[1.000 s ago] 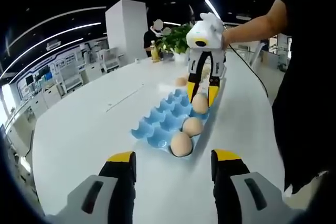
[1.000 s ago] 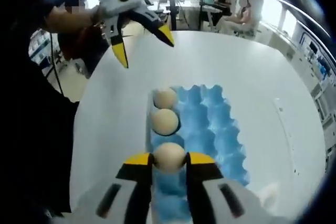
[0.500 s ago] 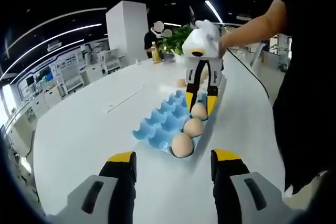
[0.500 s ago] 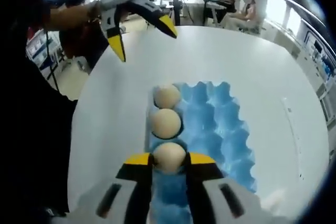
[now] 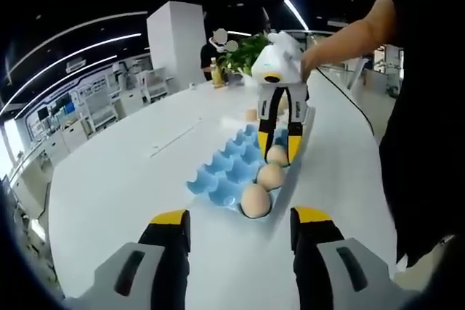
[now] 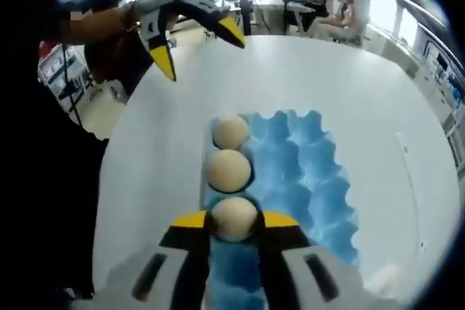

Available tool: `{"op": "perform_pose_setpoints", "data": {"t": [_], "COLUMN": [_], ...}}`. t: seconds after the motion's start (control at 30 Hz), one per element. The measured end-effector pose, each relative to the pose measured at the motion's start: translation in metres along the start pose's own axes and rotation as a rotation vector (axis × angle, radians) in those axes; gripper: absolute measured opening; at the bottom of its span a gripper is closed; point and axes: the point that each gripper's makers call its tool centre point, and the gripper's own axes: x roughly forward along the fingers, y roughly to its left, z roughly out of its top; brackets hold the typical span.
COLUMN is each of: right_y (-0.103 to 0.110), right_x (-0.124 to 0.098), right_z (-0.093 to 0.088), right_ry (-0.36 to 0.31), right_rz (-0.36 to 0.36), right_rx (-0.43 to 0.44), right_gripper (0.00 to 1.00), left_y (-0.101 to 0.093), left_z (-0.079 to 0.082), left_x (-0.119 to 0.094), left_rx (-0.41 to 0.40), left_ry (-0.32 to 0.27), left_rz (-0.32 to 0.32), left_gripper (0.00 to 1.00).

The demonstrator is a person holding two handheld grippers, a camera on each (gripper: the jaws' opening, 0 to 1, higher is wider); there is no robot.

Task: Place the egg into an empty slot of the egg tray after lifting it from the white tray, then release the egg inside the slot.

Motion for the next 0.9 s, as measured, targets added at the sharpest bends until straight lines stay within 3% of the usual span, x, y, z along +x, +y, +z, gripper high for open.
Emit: {"op": "perform_pose_setpoints", "data": {"t": [0.13,0.23,0.43,0.9], "right_y": [0.003,0.003,0.004,0.002], "right_x": [0.0,-0.006,-0.018,-0.038], "right_z": [0.0,0.0,-0.005,-0.028], "right_ry": [-0.012,-0.034,-0.057,-0.043], "right_rz": [-0.008,-0.008,-0.025,-0.073], "right_rx": [-0.054,-0.013,-0.014,0.007], "right_gripper": [0.26,0.26,0.26,0.26], "left_y": [0.001,0.001,0.001,0.0], "left_z": [0.003,0.003,0.007,0.005], "left_x": [-0.001,-0.002,-0.003,-0.002], "left_rx": [-0.003,-0.003,-0.004,-0.013], "left_ry": [-0.01,-0.009,-0.026,-0.021], "left_rz": [0.002,0.004,0.004,0.003], "left_gripper": [0.57,0.56,0.56,0.56]}}
